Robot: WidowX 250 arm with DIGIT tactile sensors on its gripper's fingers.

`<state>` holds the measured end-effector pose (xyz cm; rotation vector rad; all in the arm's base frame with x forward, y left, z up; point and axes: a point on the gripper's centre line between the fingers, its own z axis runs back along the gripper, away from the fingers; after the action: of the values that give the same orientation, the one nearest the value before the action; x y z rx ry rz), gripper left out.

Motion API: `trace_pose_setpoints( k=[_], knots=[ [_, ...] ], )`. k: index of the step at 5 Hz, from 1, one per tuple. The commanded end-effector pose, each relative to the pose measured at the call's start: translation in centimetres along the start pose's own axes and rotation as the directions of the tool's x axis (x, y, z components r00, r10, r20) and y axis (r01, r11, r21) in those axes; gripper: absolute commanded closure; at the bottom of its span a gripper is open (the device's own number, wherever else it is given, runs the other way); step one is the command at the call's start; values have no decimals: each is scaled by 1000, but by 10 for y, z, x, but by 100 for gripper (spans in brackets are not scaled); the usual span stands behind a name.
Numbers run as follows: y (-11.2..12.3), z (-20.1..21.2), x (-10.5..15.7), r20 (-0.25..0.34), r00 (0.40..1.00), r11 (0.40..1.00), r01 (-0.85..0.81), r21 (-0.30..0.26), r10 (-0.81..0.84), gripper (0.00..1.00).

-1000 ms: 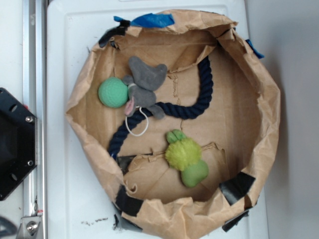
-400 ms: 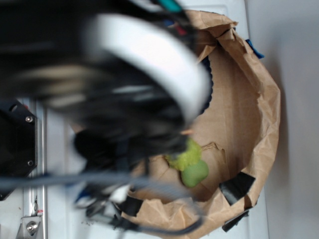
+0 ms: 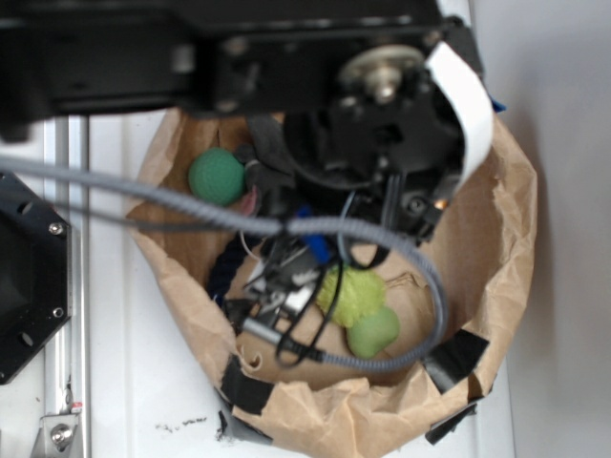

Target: Grab the green animal.

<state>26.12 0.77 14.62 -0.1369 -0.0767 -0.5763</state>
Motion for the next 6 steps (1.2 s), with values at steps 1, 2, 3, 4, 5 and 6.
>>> trace_pose_setpoints(
  k=[1, 2, 3, 4, 5, 6],
  knots=[
    [6, -39, 3, 51, 995, 996, 82, 32, -84, 0],
    [1, -67, 16, 42, 991, 991, 129, 39, -130, 0],
    [-10, -84, 29, 50, 983, 984, 174, 39, -176, 0],
    [-30, -99, 34, 28, 970, 971, 240, -15, -240, 0],
    [-43, -111, 34, 8, 958, 957, 288, -45, -288, 0],
    [-40, -124, 37, -8, 955, 955, 297, -24, -297, 0]
  ],
)
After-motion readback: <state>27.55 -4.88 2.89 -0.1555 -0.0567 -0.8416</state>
